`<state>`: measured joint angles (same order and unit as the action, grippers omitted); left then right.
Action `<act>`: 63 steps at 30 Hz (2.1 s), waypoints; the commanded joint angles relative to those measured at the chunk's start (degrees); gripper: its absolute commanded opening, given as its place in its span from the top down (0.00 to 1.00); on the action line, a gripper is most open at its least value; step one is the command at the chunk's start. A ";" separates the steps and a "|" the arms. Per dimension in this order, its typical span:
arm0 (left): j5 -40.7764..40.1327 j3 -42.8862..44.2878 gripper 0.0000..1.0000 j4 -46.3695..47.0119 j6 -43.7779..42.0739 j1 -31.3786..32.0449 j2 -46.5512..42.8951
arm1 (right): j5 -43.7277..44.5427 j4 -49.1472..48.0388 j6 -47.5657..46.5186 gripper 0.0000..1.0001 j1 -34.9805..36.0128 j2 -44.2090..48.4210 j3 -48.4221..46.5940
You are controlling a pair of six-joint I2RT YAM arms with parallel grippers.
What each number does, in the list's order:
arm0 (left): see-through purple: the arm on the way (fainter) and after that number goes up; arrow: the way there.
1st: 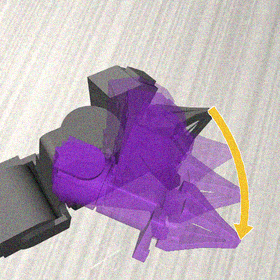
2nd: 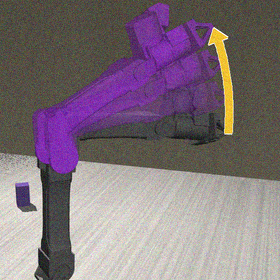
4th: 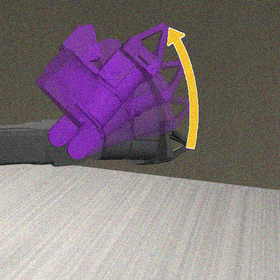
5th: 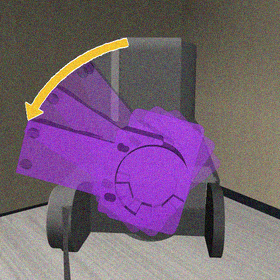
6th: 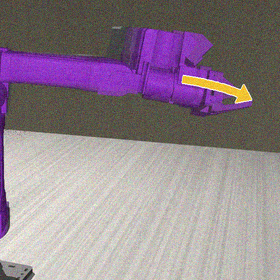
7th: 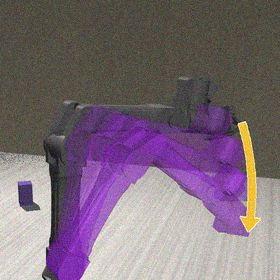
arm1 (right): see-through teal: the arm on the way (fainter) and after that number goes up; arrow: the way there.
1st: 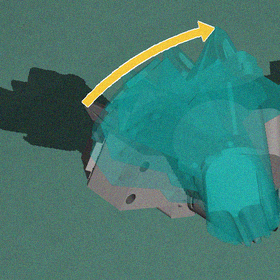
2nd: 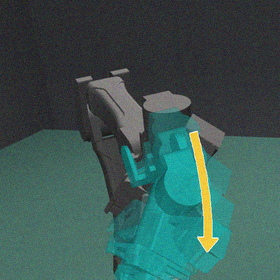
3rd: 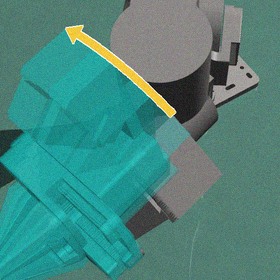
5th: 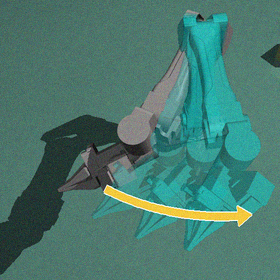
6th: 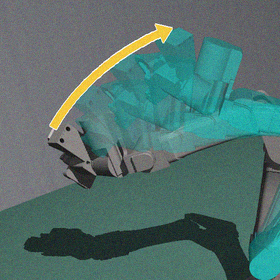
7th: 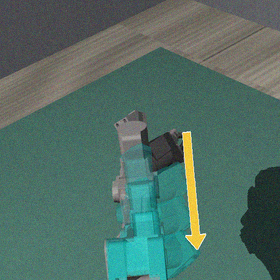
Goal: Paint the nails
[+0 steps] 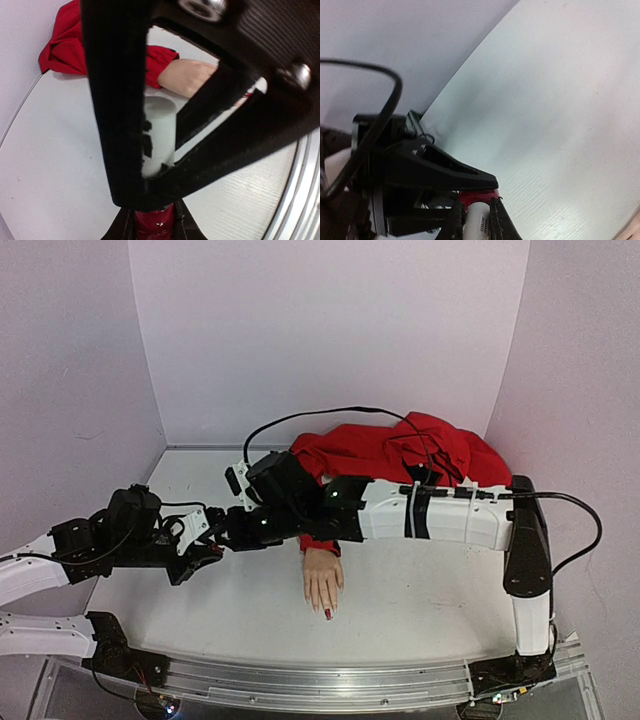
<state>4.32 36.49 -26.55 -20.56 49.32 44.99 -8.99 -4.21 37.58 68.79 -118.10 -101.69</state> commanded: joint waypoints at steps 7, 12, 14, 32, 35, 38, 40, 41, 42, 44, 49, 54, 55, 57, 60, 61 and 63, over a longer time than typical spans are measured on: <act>3.40 4.11 1.00 24.89 -0.41 1.66 0.27 | 21.36 -1.94 21.04 0.98 5.47 -6.04 -5.24; 0.21 4.44 1.00 24.68 0.97 1.70 2.21 | 23.56 -2.00 16.52 0.79 5.19 -0.61 -1.38; -2.50 4.87 1.00 23.69 1.19 1.66 3.51 | 24.16 -2.10 14.47 0.70 4.91 3.04 1.51; 15.01 10.92 1.00 13.98 1.56 1.57 9.44 | -6.12 -9.10 -20.25 0.02 -3.93 28.96 23.58; 27.36 11.26 1.00 14.07 1.92 1.57 9.66 | -13.70 -9.24 -26.99 0.02 -4.01 29.18 23.34; 34.50 11.70 1.00 13.76 2.32 1.57 10.73 | -19.41 -9.20 -31.02 0.05 -4.91 29.42 24.00; 37.67 11.87 1.00 13.67 2.37 1.57 11.17 | -23.86 -9.15 -31.82 0.09 -6.20 29.14 24.02; 38.96 11.97 1.00 13.63 2.47 1.57 11.37 | -26.07 -9.20 -32.00 0.11 -6.52 29.08 24.00; 40.14 12.02 1.00 13.63 2.53 1.57 11.59 | -28.07 -9.34 -32.12 0.18 -7.01 28.89 23.95; 42.09 12.13 1.00 13.54 2.69 1.57 12.03 | -30.86 -9.34 -31.73 0.27 -7.18 27.90 23.18; 43.80 12.46 1.00 13.45 2.82 1.61 12.57 | -36.94 -9.82 -30.28 0.36 -7.18 24.87 20.67; 45.62 12.53 1.00 13.45 2.98 1.57 13.08 | -39.26 -12.42 -28.62 0.48 -7.18 22.99 19.96; 45.88 12.58 1.00 13.38 3.08 1.57 13.26 | -39.59 -12.60 -28.42 0.50 -7.18 22.49 19.64; 46.24 12.69 1.00 13.36 3.22 1.58 13.42 | -39.86 -13.23 -28.07 0.54 -7.18 21.94 19.39; 45.87 12.77 1.00 13.36 3.47 1.57 13.42 | -40.40 -14.83 -27.16 0.60 -7.08 21.67 19.82; 45.51 12.89 1.00 13.36 3.58 1.57 13.27 | -40.41 -15.39 -27.03 0.63 -6.94 21.69 20.18; 44.28 13.07 1.00 13.48 3.97 1.37 12.68 | -39.29 -16.03 -27.18 0.69 -6.58 22.00 21.13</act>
<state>47.90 45.45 -15.00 -17.54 50.94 58.59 -46.92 -15.53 9.89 61.58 -96.42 -79.55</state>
